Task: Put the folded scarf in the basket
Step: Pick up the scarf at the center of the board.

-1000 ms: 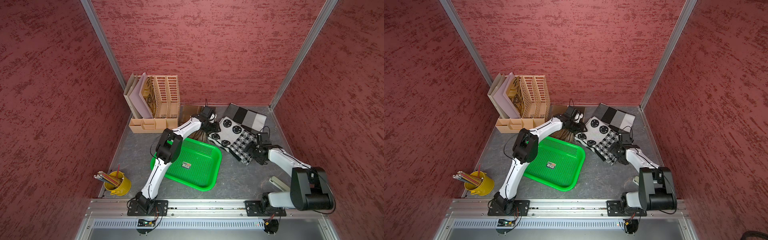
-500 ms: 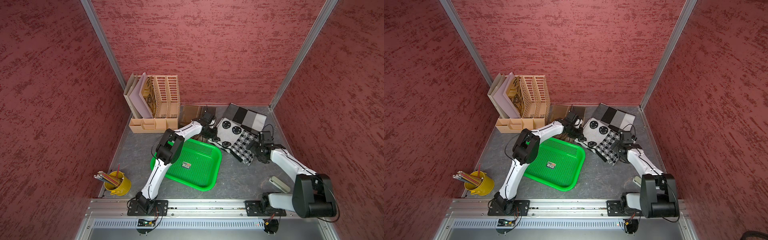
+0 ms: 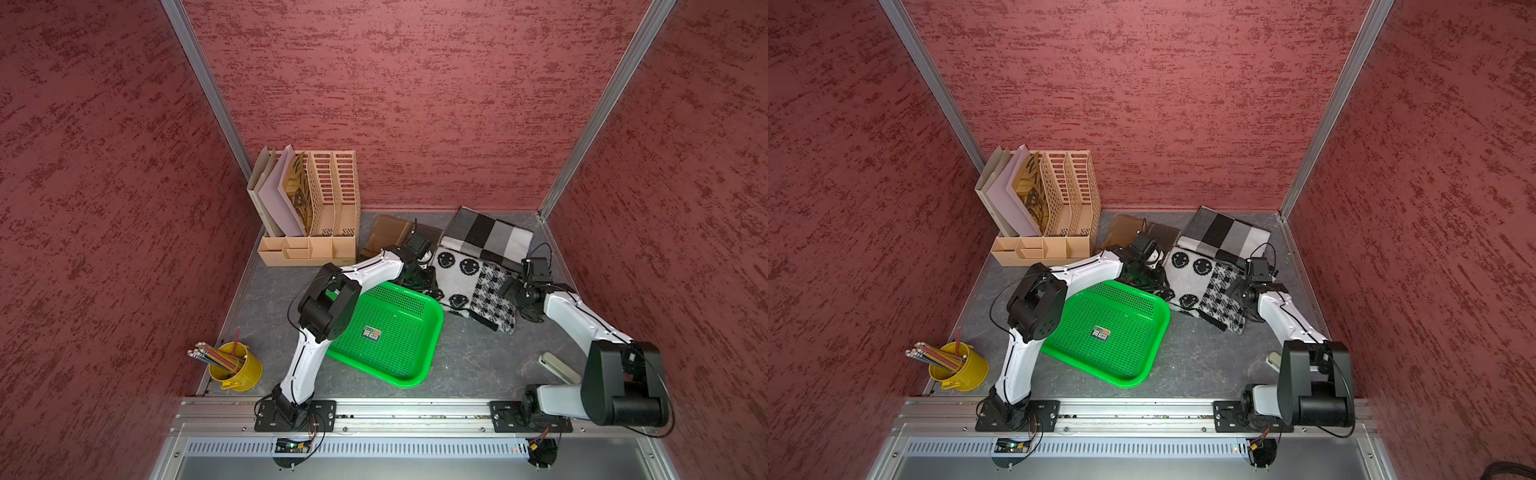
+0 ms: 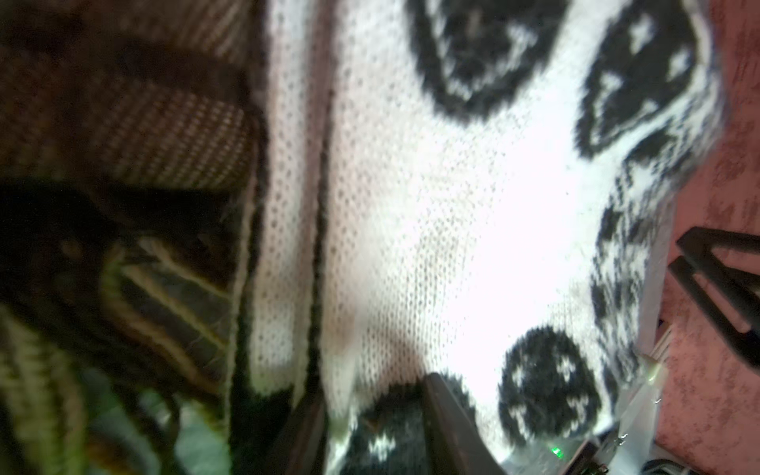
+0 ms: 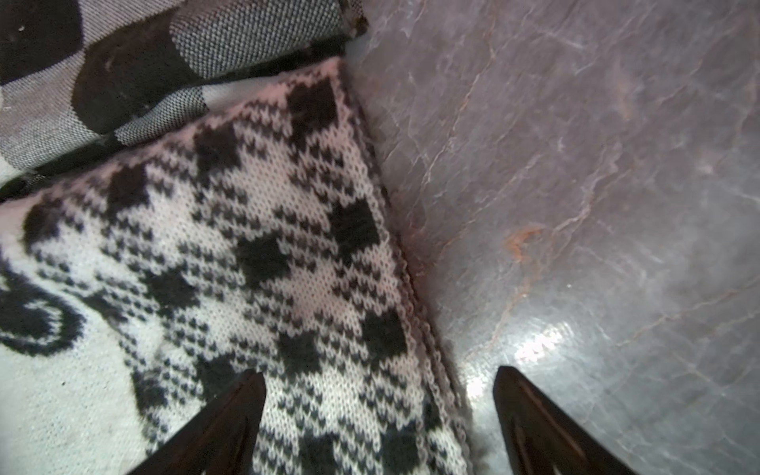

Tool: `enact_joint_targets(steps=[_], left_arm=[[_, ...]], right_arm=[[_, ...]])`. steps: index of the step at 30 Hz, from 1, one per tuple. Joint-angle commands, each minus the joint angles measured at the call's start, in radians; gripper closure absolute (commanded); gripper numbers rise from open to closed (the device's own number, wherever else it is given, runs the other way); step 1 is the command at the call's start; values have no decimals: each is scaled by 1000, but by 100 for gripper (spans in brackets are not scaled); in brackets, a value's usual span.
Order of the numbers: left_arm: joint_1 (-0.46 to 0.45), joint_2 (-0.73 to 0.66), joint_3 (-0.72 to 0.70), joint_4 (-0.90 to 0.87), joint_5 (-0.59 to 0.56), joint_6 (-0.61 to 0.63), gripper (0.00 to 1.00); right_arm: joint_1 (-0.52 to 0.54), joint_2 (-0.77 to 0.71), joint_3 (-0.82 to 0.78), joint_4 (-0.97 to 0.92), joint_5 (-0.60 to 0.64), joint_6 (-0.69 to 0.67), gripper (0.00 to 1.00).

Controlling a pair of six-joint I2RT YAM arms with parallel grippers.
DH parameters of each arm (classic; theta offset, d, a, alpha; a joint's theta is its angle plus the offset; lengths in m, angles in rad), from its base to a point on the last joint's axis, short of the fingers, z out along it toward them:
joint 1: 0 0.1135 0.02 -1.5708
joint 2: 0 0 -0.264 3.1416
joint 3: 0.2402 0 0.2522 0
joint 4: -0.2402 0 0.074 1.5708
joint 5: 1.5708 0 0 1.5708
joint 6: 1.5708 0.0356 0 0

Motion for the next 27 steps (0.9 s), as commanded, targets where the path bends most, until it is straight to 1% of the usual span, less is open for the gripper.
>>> enact_joint_targets(steps=[1, 4, 6, 8, 11, 13, 16, 20, 23, 25, 27], left_arm=[[22, -25, 8, 11, -27, -9, 44], [60, -24, -3, 74, -23, -36, 44], [88, -2, 19, 84, 2, -54, 48], [115, 31, 66, 57, 2, -56, 51], [153, 75, 93, 88, 36, -85, 58], [173, 133, 150, 75, 83, -94, 62], [191, 199, 222, 53, 105, -96, 66], [224, 271, 320, 11, 99, -91, 67], [253, 343, 421, -42, 103, -84, 69], [272, 387, 489, -82, 83, -76, 70], [292, 408, 528, -92, 62, -79, 71]], right_arm=[[-8, 29, 12, 7, -59, -34, 11], [-9, 67, 1, 32, -93, -40, 16], [-9, 78, -9, 42, -86, -39, 18], [-9, 84, -12, 42, -65, -39, 20], [-9, 84, -13, 38, -37, -38, 23], [-8, 84, -14, 35, -25, -37, 24], [-9, 80, -17, 31, -12, -36, 26], [-9, 64, -20, 22, -3, -37, 28], [-8, 59, -22, 14, -4, -35, 29], [-8, 56, -27, 13, -9, -39, 30], [-8, 64, -29, 16, -19, -46, 30]])
